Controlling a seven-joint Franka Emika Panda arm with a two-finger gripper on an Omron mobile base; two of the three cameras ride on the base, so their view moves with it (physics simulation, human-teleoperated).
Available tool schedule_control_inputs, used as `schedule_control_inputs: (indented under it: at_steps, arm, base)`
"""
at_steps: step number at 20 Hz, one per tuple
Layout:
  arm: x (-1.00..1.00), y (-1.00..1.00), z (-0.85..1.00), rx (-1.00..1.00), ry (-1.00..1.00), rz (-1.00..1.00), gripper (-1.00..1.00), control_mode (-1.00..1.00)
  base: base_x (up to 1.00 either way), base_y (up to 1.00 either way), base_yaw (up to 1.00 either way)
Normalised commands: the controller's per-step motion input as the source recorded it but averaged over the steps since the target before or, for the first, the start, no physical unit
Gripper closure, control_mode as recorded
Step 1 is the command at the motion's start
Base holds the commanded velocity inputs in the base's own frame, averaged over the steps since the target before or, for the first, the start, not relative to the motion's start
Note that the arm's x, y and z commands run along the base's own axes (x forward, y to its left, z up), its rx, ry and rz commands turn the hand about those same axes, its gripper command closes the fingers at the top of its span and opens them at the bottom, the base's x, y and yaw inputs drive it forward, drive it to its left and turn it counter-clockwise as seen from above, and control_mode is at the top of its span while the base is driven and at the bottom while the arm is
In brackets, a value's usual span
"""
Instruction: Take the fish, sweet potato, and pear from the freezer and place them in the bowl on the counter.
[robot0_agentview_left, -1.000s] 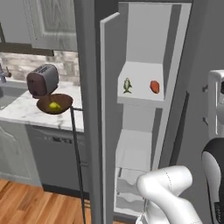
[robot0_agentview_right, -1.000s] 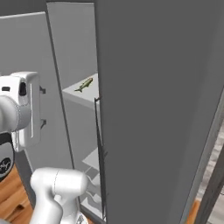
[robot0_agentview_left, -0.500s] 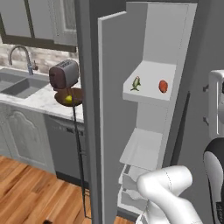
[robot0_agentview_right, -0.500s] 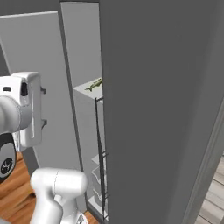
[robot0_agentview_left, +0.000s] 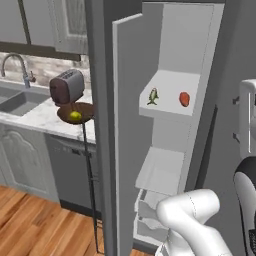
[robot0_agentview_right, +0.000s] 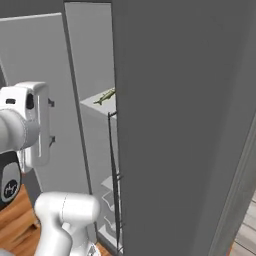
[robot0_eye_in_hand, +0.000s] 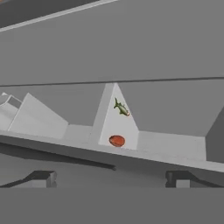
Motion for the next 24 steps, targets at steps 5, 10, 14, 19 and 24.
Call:
schedule_control_inputs:
  at_steps: [5, 10, 14, 19, 24]
  arm:
    - [0.0, 0.0, 0.0, 0.0, 0.0, 0.0, -1.0, 1.0]
    - [0.0, 0.0, 0.0, 0.0, 0.0, 0.0, -1.0, 1.0]
    - [0.0, 0.0, 0.0, 0.0, 0.0, 0.0, -1.0, 1.0]
    - [0.0, 0.0, 0.0, 0.0, 0.0, 0.0, -1.0, 1.0]
    - [0.0, 0.0, 0.0, 0.0, 0.0, 0.0, -1.0, 1.0]
  base:
    - [0.76, 0.21, -0.48]
    - [0.34, 0.22, -0.58]
    - [0.08, 0.54, -0.5]
    - [0.0, 0.96, -0.17]
    - [0.2, 0.37, -0.02]
